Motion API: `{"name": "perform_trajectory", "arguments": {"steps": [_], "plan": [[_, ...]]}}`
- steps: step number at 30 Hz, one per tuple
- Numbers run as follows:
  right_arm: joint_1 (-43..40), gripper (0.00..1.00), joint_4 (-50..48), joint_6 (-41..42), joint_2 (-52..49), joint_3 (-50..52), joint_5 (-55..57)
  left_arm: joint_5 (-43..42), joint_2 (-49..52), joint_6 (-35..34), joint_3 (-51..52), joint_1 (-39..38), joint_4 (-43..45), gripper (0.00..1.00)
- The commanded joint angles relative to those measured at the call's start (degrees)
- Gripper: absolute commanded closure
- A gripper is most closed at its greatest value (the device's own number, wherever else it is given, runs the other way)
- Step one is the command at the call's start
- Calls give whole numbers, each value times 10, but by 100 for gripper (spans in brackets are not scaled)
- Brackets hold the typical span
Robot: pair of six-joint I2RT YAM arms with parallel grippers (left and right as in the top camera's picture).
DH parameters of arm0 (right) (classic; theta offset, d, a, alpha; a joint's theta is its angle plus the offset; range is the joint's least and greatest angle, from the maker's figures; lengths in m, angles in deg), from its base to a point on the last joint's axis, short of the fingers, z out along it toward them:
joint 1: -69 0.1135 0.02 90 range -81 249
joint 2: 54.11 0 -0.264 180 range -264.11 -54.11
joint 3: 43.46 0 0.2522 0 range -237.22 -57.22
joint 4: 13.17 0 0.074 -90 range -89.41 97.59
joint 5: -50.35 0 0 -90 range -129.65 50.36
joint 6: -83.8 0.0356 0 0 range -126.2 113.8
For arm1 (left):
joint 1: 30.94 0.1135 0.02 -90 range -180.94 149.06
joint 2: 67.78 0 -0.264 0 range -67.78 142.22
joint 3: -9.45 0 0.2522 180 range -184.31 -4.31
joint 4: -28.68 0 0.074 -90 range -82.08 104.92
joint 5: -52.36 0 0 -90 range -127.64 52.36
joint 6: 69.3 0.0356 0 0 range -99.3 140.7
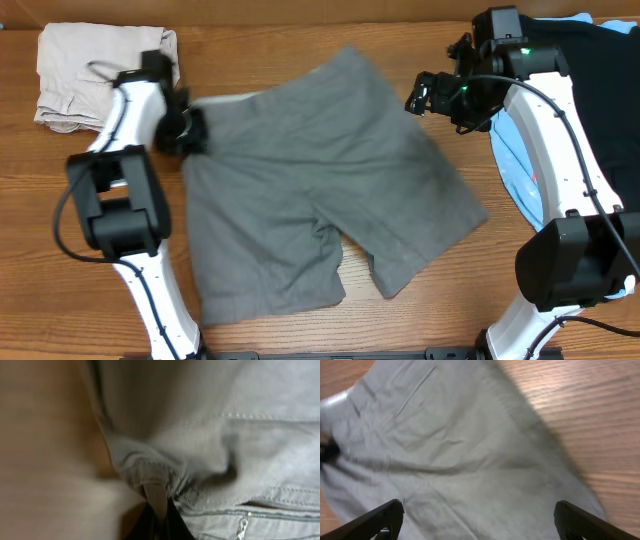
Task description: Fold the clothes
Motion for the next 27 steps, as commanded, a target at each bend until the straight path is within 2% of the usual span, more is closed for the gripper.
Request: {"name": "perform_trajectory", "arguments": {"steps": [1, 3, 7, 10, 11, 13, 15, 22, 27], "plan": [[18, 0, -16, 2, 8, 8, -3, 53, 9, -15, 16, 39, -65, 93], [25, 0, -29, 2, 8, 20, -3, 56, 9, -12, 16, 50, -94, 86], [30, 0, -39, 2, 5, 27, -3, 55, 9, 19, 16, 58, -137, 59], [30, 0, -34, 2, 5, 27, -3, 55, 9, 24, 15, 58, -150, 48], [30, 0, -32, 2, 5, 27, -3, 56, 8, 26, 12, 58, -155, 37], [30, 0, -30, 2, 5, 27, -3, 55, 8, 28, -1, 58, -166, 25], [30, 0, -30, 1, 5, 27, -3, 55, 8, 28, -27, 58, -189, 21], [30, 0, -19, 2, 5, 27, -3, 70, 4, 29, -175, 51, -302, 18], [30, 0, -3, 2, 5, 27, -7, 68, -11, 40, -283, 38, -344, 5]]}}
